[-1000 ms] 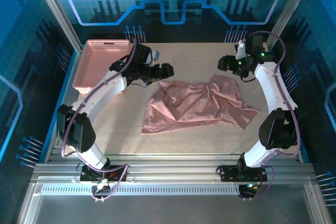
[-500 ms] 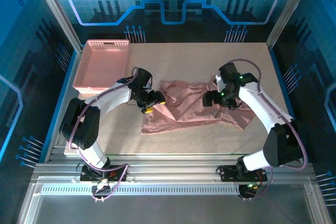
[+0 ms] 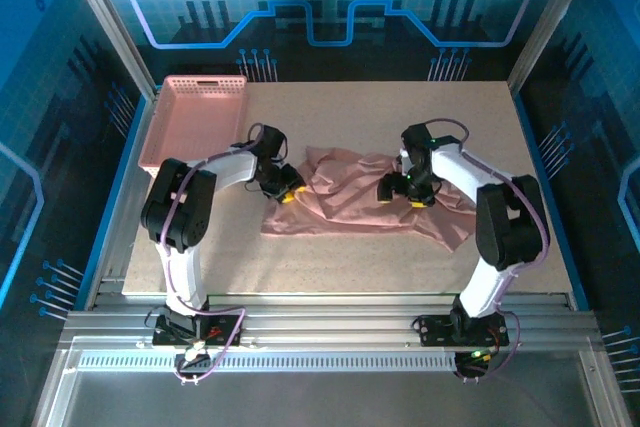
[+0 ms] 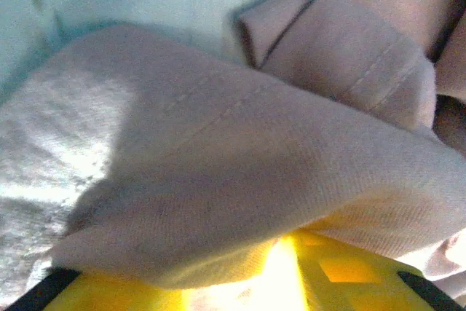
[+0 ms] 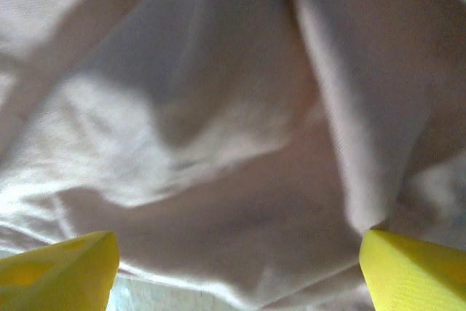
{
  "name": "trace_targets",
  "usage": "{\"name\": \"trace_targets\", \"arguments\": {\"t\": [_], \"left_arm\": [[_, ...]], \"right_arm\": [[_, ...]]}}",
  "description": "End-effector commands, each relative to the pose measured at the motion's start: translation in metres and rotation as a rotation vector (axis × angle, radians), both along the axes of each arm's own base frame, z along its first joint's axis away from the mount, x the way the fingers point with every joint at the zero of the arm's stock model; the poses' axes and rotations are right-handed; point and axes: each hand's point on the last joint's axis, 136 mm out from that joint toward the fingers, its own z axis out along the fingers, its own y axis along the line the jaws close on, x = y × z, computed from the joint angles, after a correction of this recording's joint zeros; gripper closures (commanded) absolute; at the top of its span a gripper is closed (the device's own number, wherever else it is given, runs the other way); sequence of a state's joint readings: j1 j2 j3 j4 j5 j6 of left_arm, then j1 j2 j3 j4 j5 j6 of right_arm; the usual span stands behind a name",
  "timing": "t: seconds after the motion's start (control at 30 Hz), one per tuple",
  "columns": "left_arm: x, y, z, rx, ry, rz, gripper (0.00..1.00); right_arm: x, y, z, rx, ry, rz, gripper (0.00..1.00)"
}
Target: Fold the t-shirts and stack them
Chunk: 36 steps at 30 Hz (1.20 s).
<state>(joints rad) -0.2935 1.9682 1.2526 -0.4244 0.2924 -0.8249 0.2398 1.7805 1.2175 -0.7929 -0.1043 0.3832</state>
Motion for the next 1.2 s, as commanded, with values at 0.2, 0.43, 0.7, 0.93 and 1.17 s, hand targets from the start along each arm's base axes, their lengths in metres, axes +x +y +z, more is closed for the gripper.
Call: {"name": "trace_targets", "arguments": {"t": [0.2, 0.43, 0.7, 0.93, 1.17], "left_arm": [[0.050, 0.004, 0.076, -0.036, -0.206, -0.059, 0.23], [-0.022, 0.024, 0.106, -0.077, -0.135, 0.003, 0.17], [-0.054, 0.063, 0.062, -0.124, -0.008, 0.179, 0.29], [-0.053, 0.072, 0.035, -0.098, 0.065, 0.210, 0.43], [-0.058, 0.073, 0.010, -0.098, 0.117, 0.224, 0.52]], "right_arm": [[0.062, -0.002, 0.025, 0.090, -0.093, -0.035, 0.11], [0.000, -0.012, 0.073, 0.110, -0.090, 0.006, 0.05], [-0.070, -0.036, 0.084, 0.189, -0.029, -0.149, 0.00], [-0.088, -0.051, 0.060, 0.195, 0.033, -0.259, 0.00], [-0.093, -0.076, 0.041, 0.197, 0.052, -0.383, 0.00]]}}
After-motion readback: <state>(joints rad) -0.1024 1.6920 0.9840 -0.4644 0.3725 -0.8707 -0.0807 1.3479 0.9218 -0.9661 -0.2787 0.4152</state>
